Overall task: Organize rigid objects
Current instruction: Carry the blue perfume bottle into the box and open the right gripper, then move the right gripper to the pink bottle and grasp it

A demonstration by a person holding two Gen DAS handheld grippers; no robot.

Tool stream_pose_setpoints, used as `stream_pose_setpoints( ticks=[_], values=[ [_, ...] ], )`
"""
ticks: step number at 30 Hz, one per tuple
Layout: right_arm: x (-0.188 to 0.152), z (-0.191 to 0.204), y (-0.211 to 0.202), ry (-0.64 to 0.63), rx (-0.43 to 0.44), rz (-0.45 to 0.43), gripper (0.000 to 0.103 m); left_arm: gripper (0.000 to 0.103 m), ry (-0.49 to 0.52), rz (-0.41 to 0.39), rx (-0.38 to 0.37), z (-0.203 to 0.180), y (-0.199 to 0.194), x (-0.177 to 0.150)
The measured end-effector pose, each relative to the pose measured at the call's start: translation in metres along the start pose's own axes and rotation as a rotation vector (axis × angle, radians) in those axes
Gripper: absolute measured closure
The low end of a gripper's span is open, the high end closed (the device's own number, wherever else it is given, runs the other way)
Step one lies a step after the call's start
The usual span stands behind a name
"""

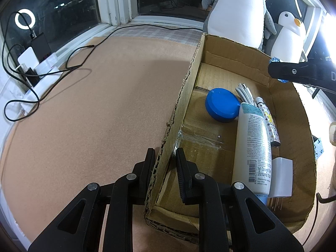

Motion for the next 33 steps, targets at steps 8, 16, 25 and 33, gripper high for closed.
stream_pose_setpoints(
  ticks=[8,16,25,33],
  values=[
    [0.001,-0.004,0.008,0.014,0.001,0.010,0.050,0.085,0.000,0.000,0.000,0.000,0.000,0.000],
    [0.003,-0.003,0.008,0.007,0.004,0.005,0.039,0.085,0.001,-0.001,0.001,0.001,0.000,0.000],
    [0.003,-0.007,0.004,0.016,0.008,0.005,0.032,0.085,0.001,-0.001,0.003,0.002,0.000,0.000],
    [0.001,-0.023,-0.013,0.041,0.039,0.011,0.032,0.085,0.001,-0.001,0.004,0.002,0.000,0.000]
  ],
)
Point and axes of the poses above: each gripper's, at about its wrist camera, not at the fingertips, and y roughly the way its jaws point, z to its left, x to its top, the point moved 5 cm from there along y, roughly the way its jaws point, and after that the axes turned 10 degrees about y, right-handed, at the moved point
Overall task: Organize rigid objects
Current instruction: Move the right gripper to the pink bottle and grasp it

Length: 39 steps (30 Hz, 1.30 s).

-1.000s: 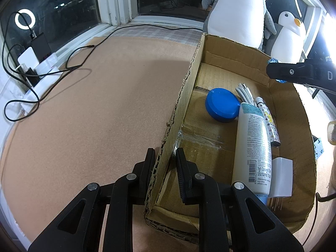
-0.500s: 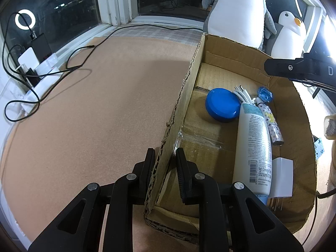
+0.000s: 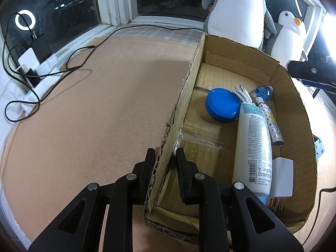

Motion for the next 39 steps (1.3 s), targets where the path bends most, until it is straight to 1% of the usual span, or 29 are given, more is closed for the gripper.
stream_pose_setpoints(
  ticks=[4,10,14,18,25,28,31,35,39],
  values=[
    [-0.001,-0.019,-0.014,0.018,0.012,0.005,0.032,0.085,0.001,0.000,0.001,0.000,0.000,0.000],
    [-0.009,-0.057,-0.034,0.064,0.018,0.023,0.032,0.085,0.002,0.000,0.002,0.000,0.000,0.000],
    [-0.020,-0.082,-0.043,0.074,-0.004,0.038,0.032,0.085,0.002,0.000,0.002,0.000,0.000,0.000],
    [-0.034,-0.097,-0.043,0.056,-0.017,0.074,0.032,0.085,0.003,0.000,0.003,0.000,0.000,0.000],
    [-0.058,-0.096,-0.032,-0.061,-0.050,0.135,0.032,0.084,0.002,0.002,0.003,0.001,0.001,0.000],
    [-0.063,-0.089,-0.025,-0.104,-0.056,0.153,0.033,0.084,-0.001,0.003,0.002,0.001,0.001,0.000],
    [-0.069,-0.081,-0.015,-0.159,-0.072,0.177,0.038,0.084,-0.003,0.004,0.001,0.002,0.001,-0.001],
    [-0.074,-0.073,-0.006,-0.208,-0.083,0.198,0.038,0.084,-0.003,0.004,0.002,0.001,0.001,0.000],
    [-0.075,-0.067,0.003,-0.247,-0.113,0.203,0.038,0.085,-0.003,0.004,0.001,0.001,0.001,0.000]
  ],
)
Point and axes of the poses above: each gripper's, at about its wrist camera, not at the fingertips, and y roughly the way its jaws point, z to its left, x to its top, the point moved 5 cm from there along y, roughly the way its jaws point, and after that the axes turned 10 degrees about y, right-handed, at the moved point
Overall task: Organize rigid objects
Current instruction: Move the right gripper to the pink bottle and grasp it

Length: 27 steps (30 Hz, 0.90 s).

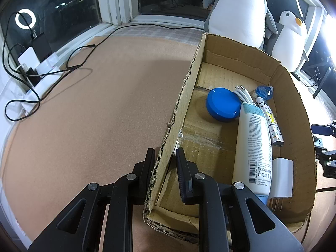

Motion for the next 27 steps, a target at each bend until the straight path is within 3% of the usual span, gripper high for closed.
stream_pose_setpoints(
  ticks=[6,12,19,22,27],
  values=[
    [0.001,0.005,0.012,-0.040,-0.037,0.019,0.042,0.085,0.000,0.000,0.001,0.000,0.000,0.000],
    [0.005,-0.006,0.019,0.005,-0.042,0.027,0.051,0.085,0.000,0.000,0.001,0.000,0.000,0.000],
    [0.009,-0.027,0.024,0.100,-0.013,0.028,0.070,0.085,0.000,0.000,0.001,0.000,0.000,0.000],
    [0.011,-0.036,0.024,0.149,-0.007,0.019,0.083,0.085,0.000,0.000,0.001,0.000,0.000,0.000],
    [0.009,-0.047,0.021,0.217,0.008,0.002,0.085,0.085,0.001,0.000,0.001,0.000,0.000,0.000]
  ],
)
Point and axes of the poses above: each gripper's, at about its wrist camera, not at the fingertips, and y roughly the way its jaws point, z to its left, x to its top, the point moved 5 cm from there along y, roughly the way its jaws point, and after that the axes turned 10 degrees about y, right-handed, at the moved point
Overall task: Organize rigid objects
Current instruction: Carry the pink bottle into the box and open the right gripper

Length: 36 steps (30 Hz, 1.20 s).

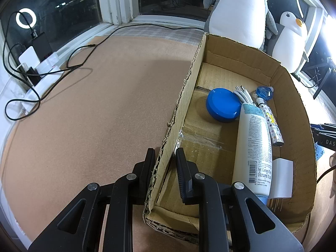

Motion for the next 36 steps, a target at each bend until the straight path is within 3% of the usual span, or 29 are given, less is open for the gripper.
stream_pose_setpoints(
  ticks=[12,22,36],
  values=[
    [0.008,-0.002,-0.037,0.140,0.111,-0.100,0.085,0.085,-0.001,-0.001,-0.001,0.000,0.000,0.000],
    [0.021,0.065,-0.074,0.080,0.232,-0.160,0.085,0.085,-0.001,-0.001,0.000,0.000,0.000,0.000],
    [0.021,0.145,-0.061,-0.035,0.314,-0.117,0.085,0.085,-0.007,-0.004,0.000,-0.001,0.001,0.001]
  ],
)
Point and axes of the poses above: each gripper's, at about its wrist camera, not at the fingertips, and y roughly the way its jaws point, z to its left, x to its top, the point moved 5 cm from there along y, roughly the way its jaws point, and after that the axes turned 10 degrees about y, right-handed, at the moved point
